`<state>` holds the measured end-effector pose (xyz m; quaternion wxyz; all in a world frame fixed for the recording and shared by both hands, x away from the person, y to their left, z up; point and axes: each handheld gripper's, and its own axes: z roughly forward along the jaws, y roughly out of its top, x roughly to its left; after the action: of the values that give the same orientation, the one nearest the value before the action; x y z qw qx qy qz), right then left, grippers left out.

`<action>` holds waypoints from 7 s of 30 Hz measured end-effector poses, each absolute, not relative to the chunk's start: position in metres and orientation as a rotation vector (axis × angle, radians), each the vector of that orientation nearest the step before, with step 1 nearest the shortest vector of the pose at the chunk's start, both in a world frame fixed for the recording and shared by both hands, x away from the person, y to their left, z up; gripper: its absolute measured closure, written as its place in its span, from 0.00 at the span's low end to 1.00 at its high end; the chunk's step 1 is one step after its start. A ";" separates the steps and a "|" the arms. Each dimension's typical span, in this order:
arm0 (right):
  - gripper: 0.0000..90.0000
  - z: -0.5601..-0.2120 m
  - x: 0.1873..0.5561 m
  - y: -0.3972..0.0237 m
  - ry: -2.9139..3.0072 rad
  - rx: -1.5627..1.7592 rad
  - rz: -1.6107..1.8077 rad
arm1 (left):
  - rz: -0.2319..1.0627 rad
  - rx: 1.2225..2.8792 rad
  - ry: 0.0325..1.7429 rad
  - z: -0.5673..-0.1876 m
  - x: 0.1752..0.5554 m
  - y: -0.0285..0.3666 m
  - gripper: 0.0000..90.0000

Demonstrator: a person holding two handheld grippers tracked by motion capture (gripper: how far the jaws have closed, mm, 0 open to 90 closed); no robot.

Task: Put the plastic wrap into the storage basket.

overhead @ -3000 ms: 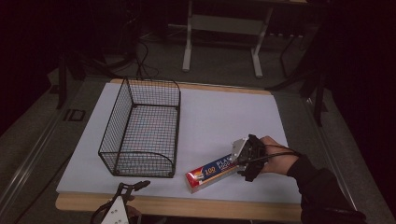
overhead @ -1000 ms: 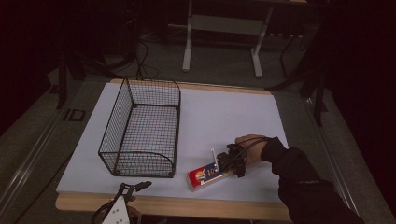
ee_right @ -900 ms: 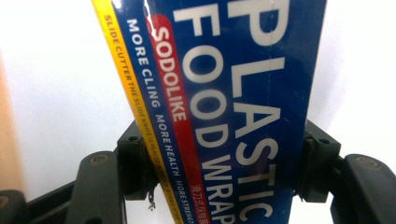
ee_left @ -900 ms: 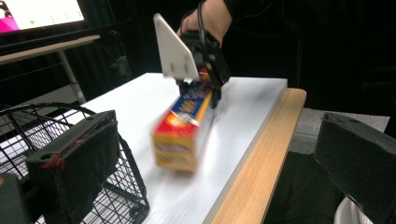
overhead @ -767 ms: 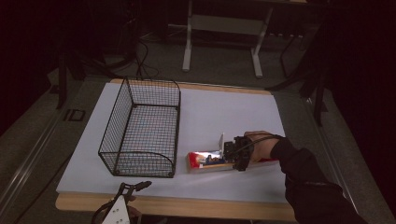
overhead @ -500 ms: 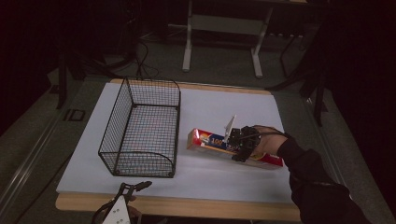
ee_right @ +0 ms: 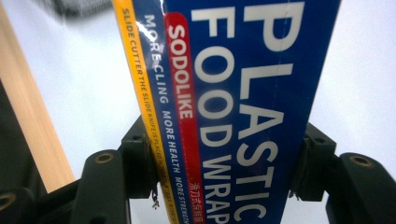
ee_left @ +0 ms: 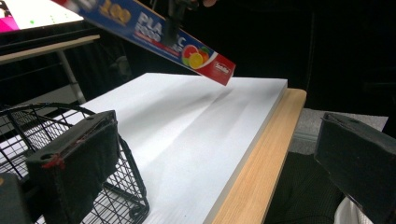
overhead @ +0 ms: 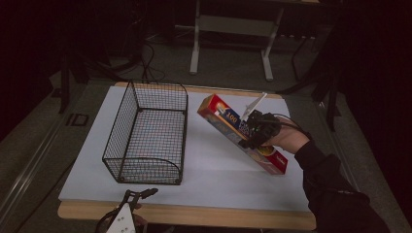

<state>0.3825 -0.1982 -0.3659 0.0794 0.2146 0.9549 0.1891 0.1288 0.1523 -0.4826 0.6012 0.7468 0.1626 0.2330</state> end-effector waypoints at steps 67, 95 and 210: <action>0.44 -0.313 0.392 0.036 2.465 1.077 1.305 | 0.551 1.712 0.371 -0.480 0.126 0.154 0.01; 0.43 -0.406 0.419 0.068 2.481 1.288 0.969 | 0.547 1.711 0.363 -0.478 0.124 0.156 0.01; 0.16 -0.474 0.280 -0.203 2.412 0.960 1.252 | 0.533 1.745 0.365 -0.482 0.128 0.149 0.01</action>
<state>0.2805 -0.2026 -0.4735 0.1293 0.3302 0.8298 0.4309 0.1277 0.1489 -0.4815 0.5974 0.7521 0.1573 0.2297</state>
